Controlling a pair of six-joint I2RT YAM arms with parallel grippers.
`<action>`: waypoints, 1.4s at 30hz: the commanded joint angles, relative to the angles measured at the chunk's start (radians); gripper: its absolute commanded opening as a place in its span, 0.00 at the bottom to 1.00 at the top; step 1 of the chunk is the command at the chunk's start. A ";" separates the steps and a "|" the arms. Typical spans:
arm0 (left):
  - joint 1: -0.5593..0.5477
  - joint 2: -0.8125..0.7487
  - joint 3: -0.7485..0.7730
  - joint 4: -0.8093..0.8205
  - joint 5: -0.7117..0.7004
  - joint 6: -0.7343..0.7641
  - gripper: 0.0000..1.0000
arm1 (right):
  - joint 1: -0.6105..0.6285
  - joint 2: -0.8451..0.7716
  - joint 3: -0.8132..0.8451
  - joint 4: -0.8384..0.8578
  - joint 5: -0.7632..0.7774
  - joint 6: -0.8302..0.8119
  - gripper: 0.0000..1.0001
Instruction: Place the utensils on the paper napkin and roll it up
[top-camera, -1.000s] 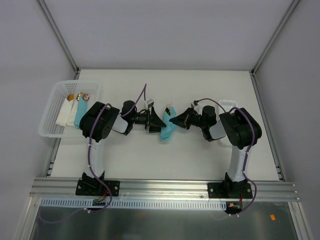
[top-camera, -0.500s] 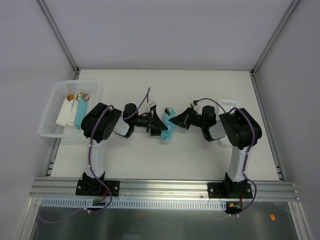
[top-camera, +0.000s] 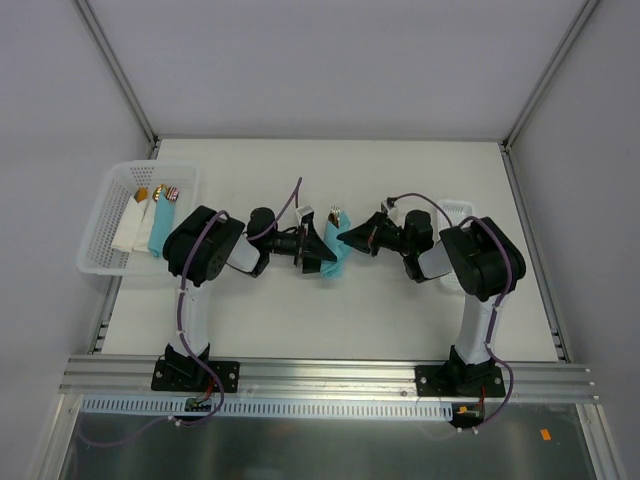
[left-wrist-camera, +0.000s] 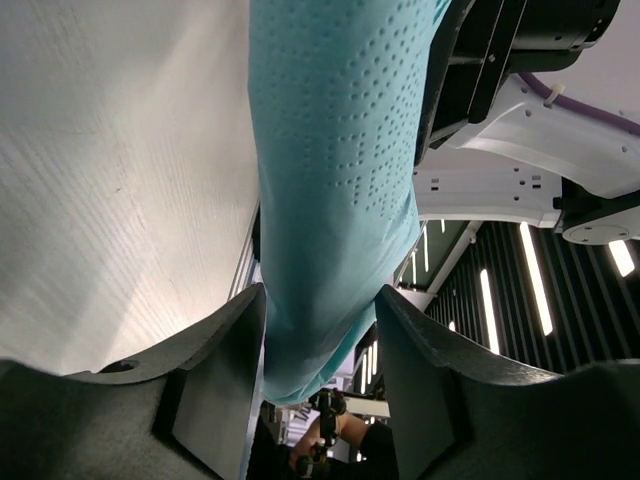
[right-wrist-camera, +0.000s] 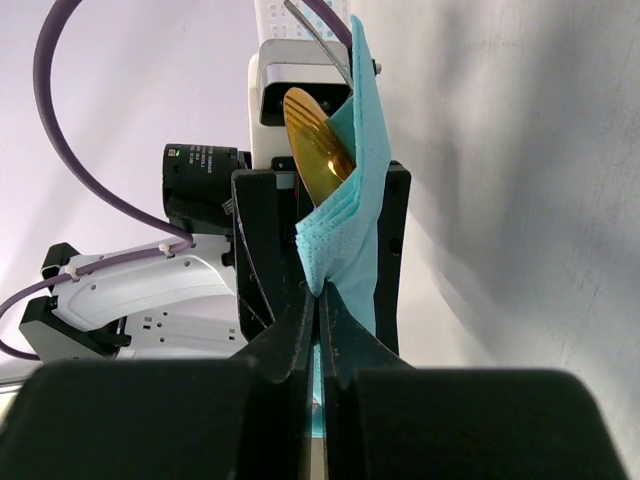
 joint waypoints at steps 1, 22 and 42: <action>-0.024 -0.004 0.018 0.309 0.015 -0.042 0.47 | 0.009 -0.056 0.011 0.088 -0.010 0.009 0.00; 0.034 -0.402 0.056 -0.641 0.050 0.766 0.00 | -0.072 -0.403 0.056 -0.445 -0.069 -0.281 0.51; 0.034 -0.708 0.087 -0.794 0.063 0.866 0.00 | 0.123 -0.747 0.271 -1.219 0.088 -0.842 0.63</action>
